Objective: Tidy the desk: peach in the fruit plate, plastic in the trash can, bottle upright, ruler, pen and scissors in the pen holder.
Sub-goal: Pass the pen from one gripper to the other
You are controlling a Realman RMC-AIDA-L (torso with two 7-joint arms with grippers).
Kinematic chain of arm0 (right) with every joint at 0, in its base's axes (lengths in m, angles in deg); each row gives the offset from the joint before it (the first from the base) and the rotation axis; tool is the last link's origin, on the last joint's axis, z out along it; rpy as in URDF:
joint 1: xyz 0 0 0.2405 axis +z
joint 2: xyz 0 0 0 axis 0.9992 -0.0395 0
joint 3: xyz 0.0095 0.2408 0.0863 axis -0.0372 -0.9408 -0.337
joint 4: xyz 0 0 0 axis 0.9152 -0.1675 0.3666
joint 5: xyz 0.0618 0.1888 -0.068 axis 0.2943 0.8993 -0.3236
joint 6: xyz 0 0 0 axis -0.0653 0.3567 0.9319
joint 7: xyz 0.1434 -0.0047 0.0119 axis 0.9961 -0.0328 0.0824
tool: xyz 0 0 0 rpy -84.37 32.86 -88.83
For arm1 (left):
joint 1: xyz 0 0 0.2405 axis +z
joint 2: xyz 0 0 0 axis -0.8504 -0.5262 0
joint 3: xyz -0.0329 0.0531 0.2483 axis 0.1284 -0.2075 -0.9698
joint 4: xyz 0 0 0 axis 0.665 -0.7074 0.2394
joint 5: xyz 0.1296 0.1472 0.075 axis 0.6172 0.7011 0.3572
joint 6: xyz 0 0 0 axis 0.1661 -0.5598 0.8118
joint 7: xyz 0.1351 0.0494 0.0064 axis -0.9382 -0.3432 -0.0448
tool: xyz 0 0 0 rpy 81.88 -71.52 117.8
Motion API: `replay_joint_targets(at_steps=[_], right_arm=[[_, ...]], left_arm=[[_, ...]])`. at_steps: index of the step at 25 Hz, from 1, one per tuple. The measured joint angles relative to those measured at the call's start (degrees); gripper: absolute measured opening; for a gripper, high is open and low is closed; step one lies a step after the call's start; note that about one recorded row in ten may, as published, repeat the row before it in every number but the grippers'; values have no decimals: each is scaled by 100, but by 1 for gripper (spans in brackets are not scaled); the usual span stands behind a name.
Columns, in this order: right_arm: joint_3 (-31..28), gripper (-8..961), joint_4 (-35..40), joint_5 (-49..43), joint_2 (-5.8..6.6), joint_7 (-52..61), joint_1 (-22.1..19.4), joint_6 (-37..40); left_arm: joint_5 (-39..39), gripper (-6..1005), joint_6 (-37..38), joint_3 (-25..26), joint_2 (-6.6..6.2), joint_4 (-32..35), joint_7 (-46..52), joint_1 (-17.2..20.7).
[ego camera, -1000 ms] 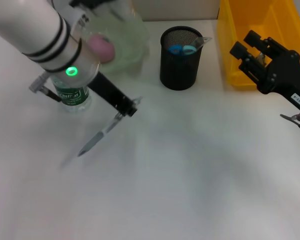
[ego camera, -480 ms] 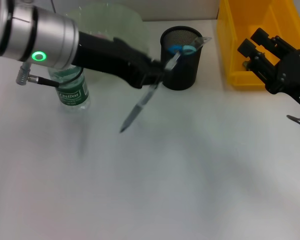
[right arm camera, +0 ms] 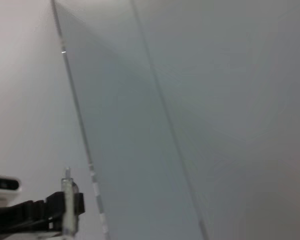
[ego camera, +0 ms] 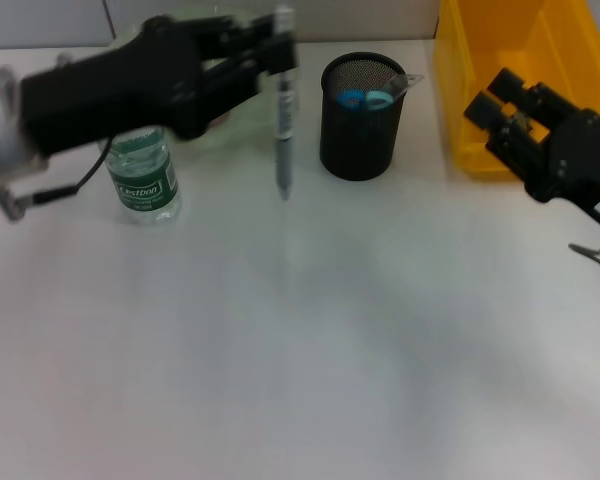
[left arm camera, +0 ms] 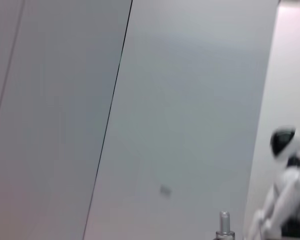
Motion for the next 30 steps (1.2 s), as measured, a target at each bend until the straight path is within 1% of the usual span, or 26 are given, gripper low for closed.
replay_joint_targets(at_steps=[2, 4, 6, 8, 11, 15, 16, 17, 19, 21, 26, 30], right_arm=[[3, 474, 146, -259, 4, 113, -12, 146], [5, 474, 374, -601, 10, 289, -22, 379], [3, 474, 727, -1076, 37, 599, -16, 721], [2, 473, 1102, -1508, 55, 961, 24, 976], [1, 473, 1706, -2167, 53, 1638, 211, 1119], [72, 473, 1839, -2286, 20, 1798, 371, 1114], [223, 473, 1858, -2313, 5, 1835, 485, 1076], [223, 473, 1858, -2313, 5, 1835, 485, 1076], [394, 473, 1813, -2317, -9, 1854, 621, 1001], [596, 473, 1743, -2289, -43, 1858, 729, 792], [804, 474, 1602, -2244, -61, 1858, 846, 644], [807, 472, 1524, -2242, -63, 1847, 886, 649]], left_arm=[[-153, 194, 411, 256, -5, -616, -613, -20], [-179, 194, 715, 429, -7, -1095, -1172, -37], [-176, 194, 860, 450, -8, -1339, -1494, -25], [-119, 194, 936, 406, -9, -1419, -1606, 0], [55, 194, 1045, 343, 6, -1526, -1626, 11], [61, 195, 1082, 224, 14, -1689, -1675, -18], [57, 195, 1101, 142, 18, -1747, -1698, -38], [57, 195, 1101, 142, 18, -1747, -1698, -38], [43, 195, 1110, 72, 23, -1753, -1701, -44], [21, 195, 1118, -17, 26, -1756, -1706, -65], [9, 195, 1135, -43, 27, -1761, -1709, -86], [10, 195, 1137, -45, 28, -1762, -1710, -103]])
